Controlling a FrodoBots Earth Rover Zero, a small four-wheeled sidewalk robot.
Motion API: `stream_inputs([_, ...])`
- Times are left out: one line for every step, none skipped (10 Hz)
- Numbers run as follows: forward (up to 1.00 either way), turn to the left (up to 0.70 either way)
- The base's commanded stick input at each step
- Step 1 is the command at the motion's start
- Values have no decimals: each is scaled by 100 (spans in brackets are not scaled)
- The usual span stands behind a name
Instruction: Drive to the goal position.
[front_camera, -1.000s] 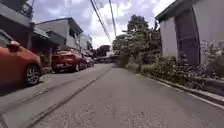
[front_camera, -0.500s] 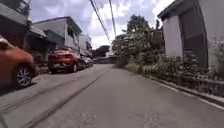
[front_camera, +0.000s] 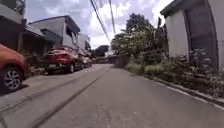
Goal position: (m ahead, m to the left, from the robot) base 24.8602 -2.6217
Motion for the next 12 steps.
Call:
stream_inputs([70, 0])
stream_inputs([70, 0])
stream_inputs([70, 0])
stream_inputs([70, 0])
stream_inputs([70, 0])
stream_inputs([70, 0])
stream_inputs([70, 0])
stream_inputs([70, 0])
stream_inputs([70, 0])
stream_inputs([70, 0])
stream_inputs([70, 0])
stream_inputs([70, 0])
